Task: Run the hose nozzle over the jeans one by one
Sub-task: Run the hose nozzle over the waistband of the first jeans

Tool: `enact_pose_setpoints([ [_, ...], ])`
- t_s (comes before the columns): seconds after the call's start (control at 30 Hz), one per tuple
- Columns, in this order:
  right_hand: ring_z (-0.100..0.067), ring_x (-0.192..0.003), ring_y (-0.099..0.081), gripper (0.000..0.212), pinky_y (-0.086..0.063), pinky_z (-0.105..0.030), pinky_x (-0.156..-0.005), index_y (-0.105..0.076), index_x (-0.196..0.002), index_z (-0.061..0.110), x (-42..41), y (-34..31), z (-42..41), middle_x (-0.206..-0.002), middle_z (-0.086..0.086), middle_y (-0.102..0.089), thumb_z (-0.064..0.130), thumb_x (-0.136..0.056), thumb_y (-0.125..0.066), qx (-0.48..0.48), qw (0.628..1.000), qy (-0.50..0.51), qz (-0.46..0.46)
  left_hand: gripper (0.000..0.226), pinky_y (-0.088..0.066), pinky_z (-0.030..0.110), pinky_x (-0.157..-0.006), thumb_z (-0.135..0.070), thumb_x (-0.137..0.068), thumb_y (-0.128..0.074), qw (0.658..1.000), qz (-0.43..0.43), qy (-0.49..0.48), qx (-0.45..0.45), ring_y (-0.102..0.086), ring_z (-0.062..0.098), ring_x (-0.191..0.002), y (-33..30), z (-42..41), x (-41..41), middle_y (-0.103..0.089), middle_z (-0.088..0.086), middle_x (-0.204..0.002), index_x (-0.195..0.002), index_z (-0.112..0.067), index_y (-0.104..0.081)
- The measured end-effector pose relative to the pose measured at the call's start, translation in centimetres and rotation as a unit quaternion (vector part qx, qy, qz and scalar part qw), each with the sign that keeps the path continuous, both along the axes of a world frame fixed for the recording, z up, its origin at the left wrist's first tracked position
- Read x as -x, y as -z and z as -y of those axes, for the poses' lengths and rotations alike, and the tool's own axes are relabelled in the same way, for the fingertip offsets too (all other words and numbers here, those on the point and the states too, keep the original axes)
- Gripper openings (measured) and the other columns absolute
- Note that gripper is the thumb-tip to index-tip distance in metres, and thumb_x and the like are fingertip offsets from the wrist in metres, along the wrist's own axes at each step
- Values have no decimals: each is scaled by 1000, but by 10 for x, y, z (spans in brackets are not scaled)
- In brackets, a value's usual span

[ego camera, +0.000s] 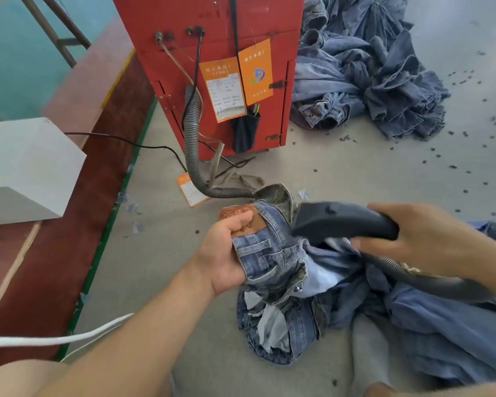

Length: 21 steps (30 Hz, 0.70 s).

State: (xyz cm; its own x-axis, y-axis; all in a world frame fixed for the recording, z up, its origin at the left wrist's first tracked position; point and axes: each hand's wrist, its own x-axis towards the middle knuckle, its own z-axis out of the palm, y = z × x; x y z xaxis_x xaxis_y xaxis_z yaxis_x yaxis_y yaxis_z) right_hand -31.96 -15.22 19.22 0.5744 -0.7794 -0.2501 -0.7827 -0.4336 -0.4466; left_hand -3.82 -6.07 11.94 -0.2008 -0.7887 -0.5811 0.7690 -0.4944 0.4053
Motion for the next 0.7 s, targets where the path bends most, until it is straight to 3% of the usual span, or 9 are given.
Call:
enact_pose_setpoints([
  [0.07, -9, -56, -59, 26, -46, -34, -55, -59, -80, 32, -5, 2, 11, -59, 6, -63, 56, -84, -70, 50, 996, 77, -10, 48, -56, 56, -96, -29, -104, -42, 1000, 0, -2, 4, -65, 45, -119, -2, 0, -1, -64, 28, -134, -133, 2, -65],
  [0.17, -13, -52, -60, 26, -49, -37, -55, -61, -84, 30, 3, -6, 19, -56, 2, -61, 54, -86, -71, 61, 990, 126, 8, 50, -51, 56, -101, -32, -106, -38, 1000, -9, -23, 15, -62, 46, -124, -4, 0, 2, -62, 28, -136, -139, 0, -57],
  [0.27, -9, -48, -59, 32, -44, -33, -50, -61, -88, 35, 7, -18, 2, -59, 7, -64, 66, -81, -69, 9, 996, 70, 51, 55, -48, 57, -104, -37, -107, -37, 997, -41, -68, 10, -59, 46, -128, -8, 4, 4, -60, 28, -138, -143, 2, -53],
  [0.33, -7, -53, -61, 40, -46, -29, -50, -63, -94, 38, 0, -21, -14, -64, 9, -67, 75, -77, -61, -34, 999, 25, 32, 56, -45, 56, -107, -38, -108, -37, 994, -51, -96, 9, -57, 44, -131, -9, 6, 9, -61, 28, -138, -144, 3, -52],
  [0.47, -12, -37, -53, 14, -39, -18, -38, -64, -89, 46, -17, -5, -21, -50, 1, -63, 60, -86, -66, -140, 987, 58, 49, 56, -47, 54, -105, -38, -108, -34, 991, -53, -120, 12, -59, 41, -128, -7, 10, 21, -63, 28, -134, -139, 3, -55],
  [0.53, -17, -39, -55, 31, -43, -19, -42, -67, -80, 32, -22, 3, -14, -50, -7, -65, 62, -87, -64, -168, 979, 103, 45, 57, -46, 54, -105, -38, -108, -33, 991, -56, -118, 18, -60, 42, -128, -5, 11, 26, -63, 28, -135, -139, 4, -55],
  [0.6, -24, -43, -56, 52, -50, -27, -50, -66, -77, 10, -25, 9, -5, -54, -18, -66, 61, -87, -67, -220, 959, 167, 60, 57, -44, 55, -108, -38, -108, -35, 993, -53, -106, 18, -58, 43, -130, -2, 11, 30, -62, 27, -136, -141, 4, -54],
  [0.7, -33, -54, -54, 68, -54, -42, -59, -64, -91, -8, -26, 13, 5, -64, -24, -61, 58, -82, -75, -297, 916, 245, 118, 55, -46, 55, -106, -36, -107, -37, 994, -41, -101, 19, -61, 42, -127, 3, 13, 33, -63, 26, -136, -141, 3, -55],
])
